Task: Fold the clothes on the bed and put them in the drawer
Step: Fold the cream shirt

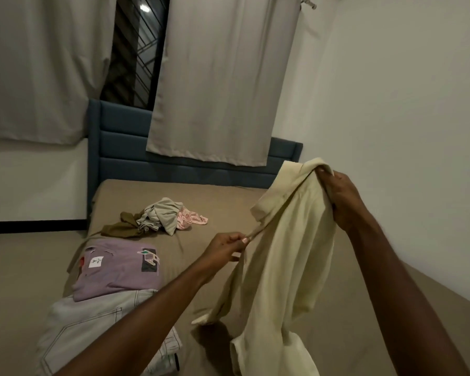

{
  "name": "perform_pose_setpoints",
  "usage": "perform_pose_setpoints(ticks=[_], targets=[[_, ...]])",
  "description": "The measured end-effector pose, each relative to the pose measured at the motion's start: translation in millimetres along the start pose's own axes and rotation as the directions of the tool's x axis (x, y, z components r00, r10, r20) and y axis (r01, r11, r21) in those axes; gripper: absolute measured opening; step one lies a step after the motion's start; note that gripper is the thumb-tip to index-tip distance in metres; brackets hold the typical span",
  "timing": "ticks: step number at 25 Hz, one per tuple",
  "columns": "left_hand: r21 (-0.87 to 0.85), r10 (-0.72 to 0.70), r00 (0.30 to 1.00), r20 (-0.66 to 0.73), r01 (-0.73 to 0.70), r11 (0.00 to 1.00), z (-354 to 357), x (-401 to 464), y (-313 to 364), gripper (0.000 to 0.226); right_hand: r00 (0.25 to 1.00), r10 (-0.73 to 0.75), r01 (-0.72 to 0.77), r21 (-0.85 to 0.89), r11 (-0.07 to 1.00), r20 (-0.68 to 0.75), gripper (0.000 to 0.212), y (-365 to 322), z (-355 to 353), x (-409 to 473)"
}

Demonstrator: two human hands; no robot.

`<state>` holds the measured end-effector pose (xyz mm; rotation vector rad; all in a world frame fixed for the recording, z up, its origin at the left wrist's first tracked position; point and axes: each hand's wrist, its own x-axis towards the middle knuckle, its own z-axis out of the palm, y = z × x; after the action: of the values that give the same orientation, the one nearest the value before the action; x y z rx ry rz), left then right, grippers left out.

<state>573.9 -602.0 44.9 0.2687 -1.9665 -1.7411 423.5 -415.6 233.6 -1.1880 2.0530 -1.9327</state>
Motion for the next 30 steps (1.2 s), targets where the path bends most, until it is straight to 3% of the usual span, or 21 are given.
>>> perform_pose_setpoints(ticks=[5, 8, 11, 13, 16, 19, 21, 23, 26, 28, 30], targets=[[-0.032, 0.150, 0.957, -0.248, -0.162, 0.986, -28.7, 9.2, 61.7, 0.025, 0.994, 0.041, -0.045, -0.041, 0.998, -0.097, 0.043, 9.6, -30.0, 10.8], [0.181, 0.273, 0.921, -0.279, -0.229, 0.956, -68.4, 13.9, 97.4, 0.025, 0.999, 0.029, -0.032, -0.121, 0.992, -0.024, 0.040, 25.1, -55.1, 8.7], [0.470, 0.323, 0.935, -0.149, -0.221, 0.854, -105.2, 16.6, 116.2, 0.033, 0.990, 0.076, -0.053, -0.182, 0.982, 0.117, 0.024, 50.7, -83.5, 2.6], [0.605, 0.289, 0.954, -0.081, -0.183, 0.775, -120.3, 18.7, 114.8, 0.044, 0.961, 0.134, -0.086, -0.196, 0.977, 0.244, 0.021, 72.2, -94.5, -1.9], [0.655, 0.196, 0.979, -0.049, -0.116, 0.747, -126.1, 14.3, 107.0, 0.056, 0.888, 0.207, -0.084, -0.297, 0.951, 0.410, 0.028, 100.9, -89.2, -7.3], [0.669, 0.080, 0.996, 0.042, -0.088, 0.739, -131.2, 8.5, 102.6, 0.058, 0.874, 0.201, -0.070, -0.293, 0.954, 0.443, 0.015, 109.7, -80.1, -12.5], [0.695, -0.020, 0.993, 0.113, -0.065, 0.716, -141.4, 8.2, 104.7, 0.048, 0.889, 0.180, -0.069, -0.265, 0.962, 0.420, 0.008, 99.5, -83.7, -10.1], [0.777, -0.127, 0.981, 0.149, -0.037, 0.628, -150.0, 9.6, 115.5, 0.039, 0.915, 0.124, -0.039, -0.221, 0.975, 0.383, 0.028, 80.4, -95.1, -4.2], [0.891, -0.103, 0.989, 0.110, -0.052, 0.452, -153.8, 21.2, 135.3, 0.030, 0.928, 0.012, 0.073, -0.214, 0.974, 0.373, 0.044, 54.6, -107.3, 10.7], [0.941, 0.031, 1.000, 0.006, -0.016, 0.338, -150.5, 38.2, 151.4, 0.034, 0.946, -0.080, 0.150, -0.206, 0.967, 0.313, 0.042, 41.5, -113.1, 27.0], [0.975, 0.281, 0.954, -0.104, 0.041, 0.220, -138.2, 54.4, 171.6, 0.036, 0.973, -0.182, 0.205, -0.172, 0.964, 0.141, 0.040, 27.0, -118.9, 46.1]])
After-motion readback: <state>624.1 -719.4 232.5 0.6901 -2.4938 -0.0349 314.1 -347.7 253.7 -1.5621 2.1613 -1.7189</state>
